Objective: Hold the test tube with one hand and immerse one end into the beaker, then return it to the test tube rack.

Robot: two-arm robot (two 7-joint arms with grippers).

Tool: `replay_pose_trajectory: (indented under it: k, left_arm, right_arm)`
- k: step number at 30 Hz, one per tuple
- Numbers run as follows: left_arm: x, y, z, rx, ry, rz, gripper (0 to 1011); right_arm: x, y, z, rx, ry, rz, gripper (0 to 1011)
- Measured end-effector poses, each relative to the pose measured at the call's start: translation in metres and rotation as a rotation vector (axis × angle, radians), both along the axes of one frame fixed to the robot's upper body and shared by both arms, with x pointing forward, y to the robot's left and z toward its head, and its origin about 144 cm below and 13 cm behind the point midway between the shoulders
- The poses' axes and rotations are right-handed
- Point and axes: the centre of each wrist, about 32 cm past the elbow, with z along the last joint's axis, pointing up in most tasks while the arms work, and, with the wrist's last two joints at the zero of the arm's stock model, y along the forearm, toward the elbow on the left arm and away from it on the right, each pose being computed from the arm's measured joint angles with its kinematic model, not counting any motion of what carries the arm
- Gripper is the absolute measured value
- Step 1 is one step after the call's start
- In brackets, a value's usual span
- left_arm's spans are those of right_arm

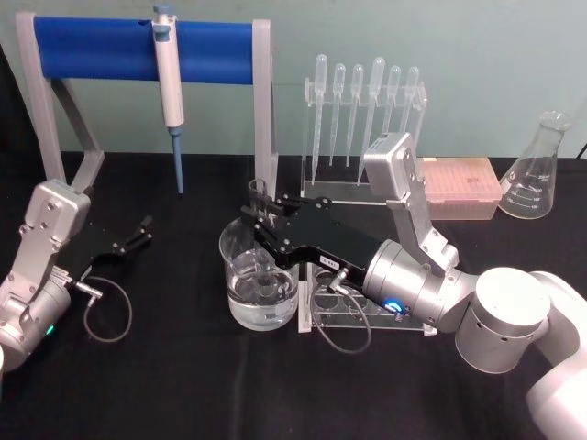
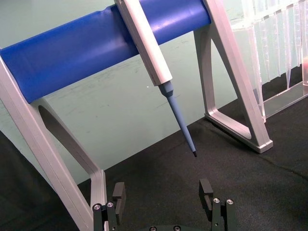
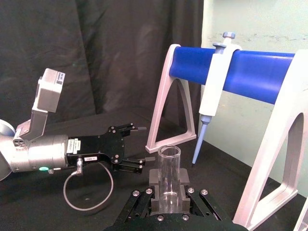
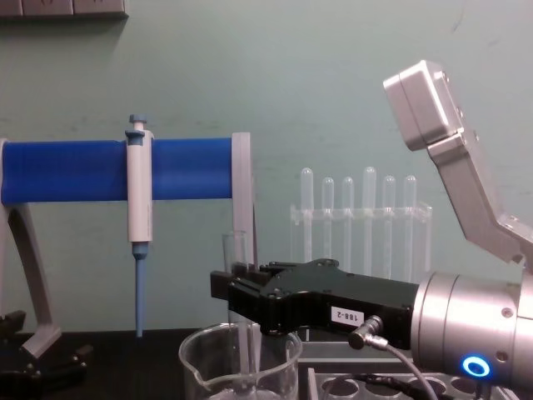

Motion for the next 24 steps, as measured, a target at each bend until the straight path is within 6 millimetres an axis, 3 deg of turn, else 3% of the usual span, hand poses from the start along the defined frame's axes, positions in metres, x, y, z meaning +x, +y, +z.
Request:
replay_pose_trajectory:
  k: [24]
  left_arm:
    - [0.0,0.0,0.0,0.0,0.0,0.0,1000]
  right_arm:
    - [0.0,0.0,0.0,0.0,0.0,0.0,224]
